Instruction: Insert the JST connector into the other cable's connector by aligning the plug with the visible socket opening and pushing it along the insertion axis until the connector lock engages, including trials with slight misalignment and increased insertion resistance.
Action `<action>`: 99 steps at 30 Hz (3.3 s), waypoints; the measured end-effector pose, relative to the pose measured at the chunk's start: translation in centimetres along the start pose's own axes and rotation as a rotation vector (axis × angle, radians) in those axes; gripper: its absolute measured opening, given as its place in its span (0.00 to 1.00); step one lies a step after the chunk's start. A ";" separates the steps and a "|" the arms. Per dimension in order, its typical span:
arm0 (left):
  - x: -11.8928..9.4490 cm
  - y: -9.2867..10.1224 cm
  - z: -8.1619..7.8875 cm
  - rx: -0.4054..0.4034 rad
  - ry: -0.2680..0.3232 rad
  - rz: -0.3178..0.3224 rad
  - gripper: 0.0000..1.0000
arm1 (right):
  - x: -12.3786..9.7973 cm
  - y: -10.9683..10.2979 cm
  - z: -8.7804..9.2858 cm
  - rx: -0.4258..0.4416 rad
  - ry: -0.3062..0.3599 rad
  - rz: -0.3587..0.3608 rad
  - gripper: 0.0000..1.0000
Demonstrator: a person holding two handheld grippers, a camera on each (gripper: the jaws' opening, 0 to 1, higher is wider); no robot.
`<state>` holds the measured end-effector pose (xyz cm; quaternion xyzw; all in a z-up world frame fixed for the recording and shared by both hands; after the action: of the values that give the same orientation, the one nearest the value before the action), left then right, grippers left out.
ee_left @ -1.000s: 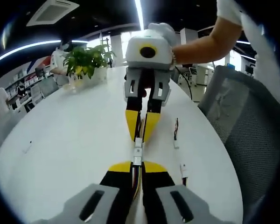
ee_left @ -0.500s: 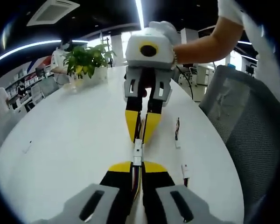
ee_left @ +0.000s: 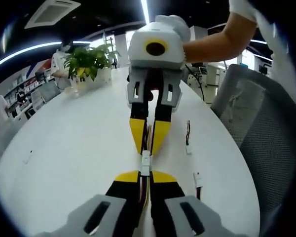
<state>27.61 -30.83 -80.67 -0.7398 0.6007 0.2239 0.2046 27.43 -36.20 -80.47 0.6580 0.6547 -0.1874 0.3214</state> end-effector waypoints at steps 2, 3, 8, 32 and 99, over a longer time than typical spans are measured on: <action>-0.1 -0.1 -0.1 -0.002 0.004 0.001 0.00 | 0.0 0.0 0.0 0.000 0.001 0.000 0.03; -0.1 -0.1 -0.1 -0.002 0.002 0.001 0.00 | -0.1 0.1 0.0 0.004 0.001 0.000 0.03; 0.0 -0.1 -0.2 0.008 -0.008 0.001 0.00 | 0.0 0.1 0.1 0.001 -0.011 -0.002 0.03; 0.2 -0.2 -0.6 -0.016 0.014 0.014 0.00 | 0.0 0.1 0.0 0.027 0.001 0.005 0.02; 2.0 -4.1 -1.0 0.011 0.013 0.011 0.00 | 0.3 3.7 1.6 0.007 0.001 0.061 0.03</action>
<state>32.06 -32.21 -80.93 -0.7369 0.6071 0.2168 0.2036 31.38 -36.86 -81.17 0.6789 0.6337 -0.1794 0.3247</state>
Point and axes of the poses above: the point that each gripper's makers call its tool centre point, and the gripper's own axes: x roughly forward along the fingers, y roughly to its right, z roughly out of its underside, the point moved 3 cm from there along -x, roughly backward along the fingers, and after that the axes turned 5 degrees about -x, right-handed, at the moved point
